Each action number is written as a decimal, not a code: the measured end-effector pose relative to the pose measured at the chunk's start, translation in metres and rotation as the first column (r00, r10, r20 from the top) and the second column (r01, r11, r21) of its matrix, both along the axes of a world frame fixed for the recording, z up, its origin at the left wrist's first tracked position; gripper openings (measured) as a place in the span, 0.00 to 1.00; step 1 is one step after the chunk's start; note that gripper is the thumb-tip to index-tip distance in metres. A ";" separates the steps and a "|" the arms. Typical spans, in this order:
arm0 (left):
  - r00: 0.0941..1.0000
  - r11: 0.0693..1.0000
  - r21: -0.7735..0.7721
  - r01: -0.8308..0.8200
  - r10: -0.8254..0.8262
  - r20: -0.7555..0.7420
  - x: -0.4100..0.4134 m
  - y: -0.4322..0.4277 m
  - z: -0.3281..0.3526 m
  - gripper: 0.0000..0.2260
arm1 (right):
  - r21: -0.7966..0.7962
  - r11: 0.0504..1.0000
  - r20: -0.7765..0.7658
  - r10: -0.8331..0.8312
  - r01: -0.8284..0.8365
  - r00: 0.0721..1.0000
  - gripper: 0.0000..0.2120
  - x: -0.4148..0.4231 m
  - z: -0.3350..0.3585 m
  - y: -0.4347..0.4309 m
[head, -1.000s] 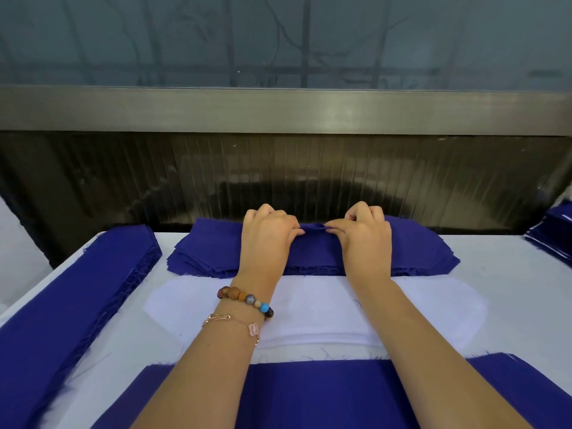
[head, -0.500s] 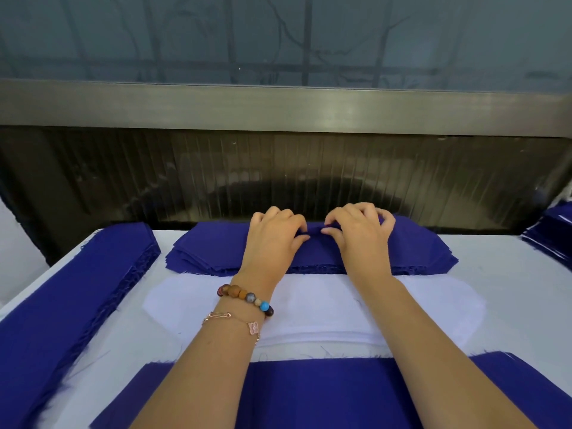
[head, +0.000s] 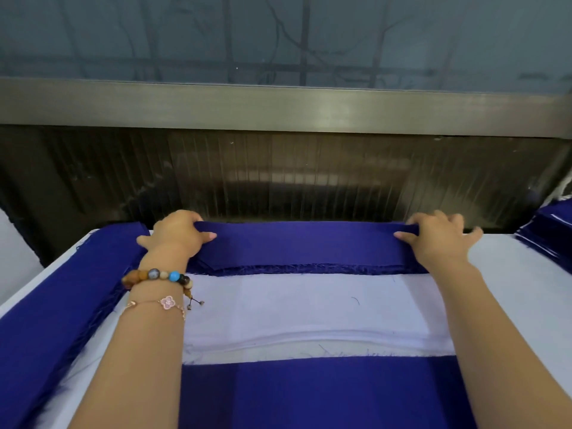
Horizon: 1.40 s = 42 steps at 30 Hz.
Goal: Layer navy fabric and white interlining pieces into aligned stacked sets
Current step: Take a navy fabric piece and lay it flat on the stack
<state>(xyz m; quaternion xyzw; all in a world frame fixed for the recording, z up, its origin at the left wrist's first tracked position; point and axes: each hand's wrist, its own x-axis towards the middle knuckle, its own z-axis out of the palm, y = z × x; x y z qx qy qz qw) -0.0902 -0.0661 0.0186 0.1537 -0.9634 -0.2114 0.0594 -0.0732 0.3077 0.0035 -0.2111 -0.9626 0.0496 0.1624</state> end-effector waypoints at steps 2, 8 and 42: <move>0.999 0.998 0.055 -0.033 0.033 -0.001 0.000 -0.004 -0.001 0.13 | -0.023 0.996 0.020 -0.082 0.082 0.996 0.15 0.000 0.000 0.008; 0.993 0.991 0.074 -0.111 0.113 -0.032 -0.002 0.003 -0.005 0.16 | -0.256 0.939 -0.002 -0.236 0.228 0.972 0.18 -0.001 -0.009 0.021; 0.857 0.886 0.377 0.271 -0.043 -0.513 0.100 -0.036 -0.011 0.06 | -0.427 0.850 -0.308 0.183 -0.308 0.933 0.05 0.114 -0.006 0.041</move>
